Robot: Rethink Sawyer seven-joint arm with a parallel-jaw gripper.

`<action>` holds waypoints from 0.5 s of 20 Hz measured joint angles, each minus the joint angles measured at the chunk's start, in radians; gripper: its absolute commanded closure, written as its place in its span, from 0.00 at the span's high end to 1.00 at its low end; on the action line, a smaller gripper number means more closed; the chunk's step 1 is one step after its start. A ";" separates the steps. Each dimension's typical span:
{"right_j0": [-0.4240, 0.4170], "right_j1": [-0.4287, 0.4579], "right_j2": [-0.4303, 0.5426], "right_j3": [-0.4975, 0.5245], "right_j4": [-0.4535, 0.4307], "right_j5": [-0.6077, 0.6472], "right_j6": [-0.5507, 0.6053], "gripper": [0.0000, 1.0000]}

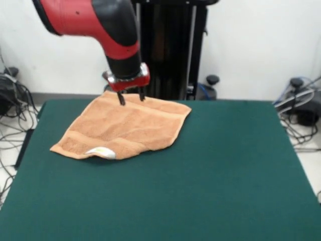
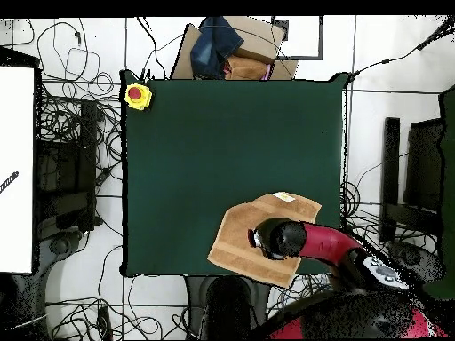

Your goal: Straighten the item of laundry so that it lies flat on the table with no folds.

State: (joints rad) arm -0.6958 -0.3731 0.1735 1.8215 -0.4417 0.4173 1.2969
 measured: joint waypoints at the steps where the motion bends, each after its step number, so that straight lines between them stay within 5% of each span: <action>1: 0.010 0.032 0.000 -0.024 0.000 -0.017 0.000 1.00; 10: 0.158 0.240 -0.038 -0.246 0.027 -0.147 0.001 1.00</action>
State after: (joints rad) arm -0.5381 -0.1335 0.1353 1.5758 -0.4148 0.2708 1.2975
